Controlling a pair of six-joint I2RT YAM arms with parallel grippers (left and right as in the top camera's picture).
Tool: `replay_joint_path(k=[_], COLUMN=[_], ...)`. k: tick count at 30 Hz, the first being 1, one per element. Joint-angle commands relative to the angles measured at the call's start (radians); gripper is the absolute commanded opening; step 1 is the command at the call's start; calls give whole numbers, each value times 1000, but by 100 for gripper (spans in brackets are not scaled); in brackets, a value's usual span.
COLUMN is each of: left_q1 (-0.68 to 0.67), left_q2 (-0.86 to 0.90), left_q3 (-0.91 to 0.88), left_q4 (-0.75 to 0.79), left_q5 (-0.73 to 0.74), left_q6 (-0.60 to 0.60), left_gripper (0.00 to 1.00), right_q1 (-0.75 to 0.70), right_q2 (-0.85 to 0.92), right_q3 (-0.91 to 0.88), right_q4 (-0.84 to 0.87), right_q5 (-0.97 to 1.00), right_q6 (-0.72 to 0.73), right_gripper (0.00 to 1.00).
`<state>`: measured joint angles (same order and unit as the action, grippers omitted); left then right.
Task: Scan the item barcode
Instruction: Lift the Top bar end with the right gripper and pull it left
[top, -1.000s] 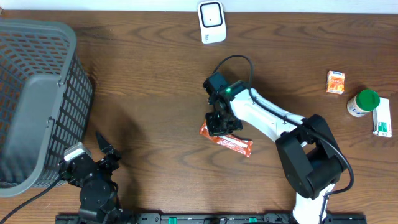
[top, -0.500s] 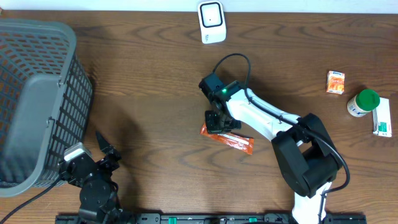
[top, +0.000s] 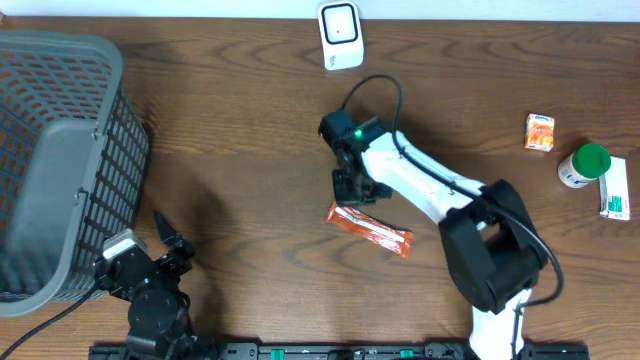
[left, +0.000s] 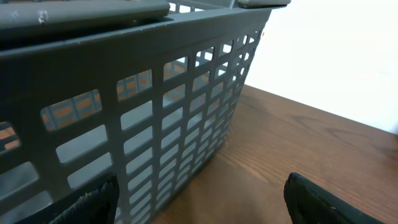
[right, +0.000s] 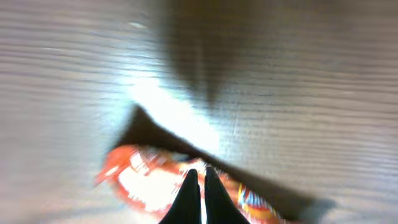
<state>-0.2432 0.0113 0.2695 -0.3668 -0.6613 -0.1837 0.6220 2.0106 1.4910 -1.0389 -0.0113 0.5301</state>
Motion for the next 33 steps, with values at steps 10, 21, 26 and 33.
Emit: replay_joint_path(k=[10, 21, 26, 33], left_q1=[2, 2, 2, 2], left_q2=[-1, -1, -1, -1], left_q3=[3, 3, 3, 3], left_q4=[0, 0, 0, 0], left_q5=[-12, -13, -13, -12], left_q6=[-5, -5, -5, -5], left_gripper=[85, 85, 85, 85], right_q1=[67, 79, 79, 80], right_q2=[-51, 23, 58, 53], right_q3=[-56, -155, -156, -93], right_q4=[38, 162, 164, 113], right_q5=[-55, -53, -53, -58], right_q6=[20, 54, 53, 12], right_gripper=[1, 1, 1, 1])
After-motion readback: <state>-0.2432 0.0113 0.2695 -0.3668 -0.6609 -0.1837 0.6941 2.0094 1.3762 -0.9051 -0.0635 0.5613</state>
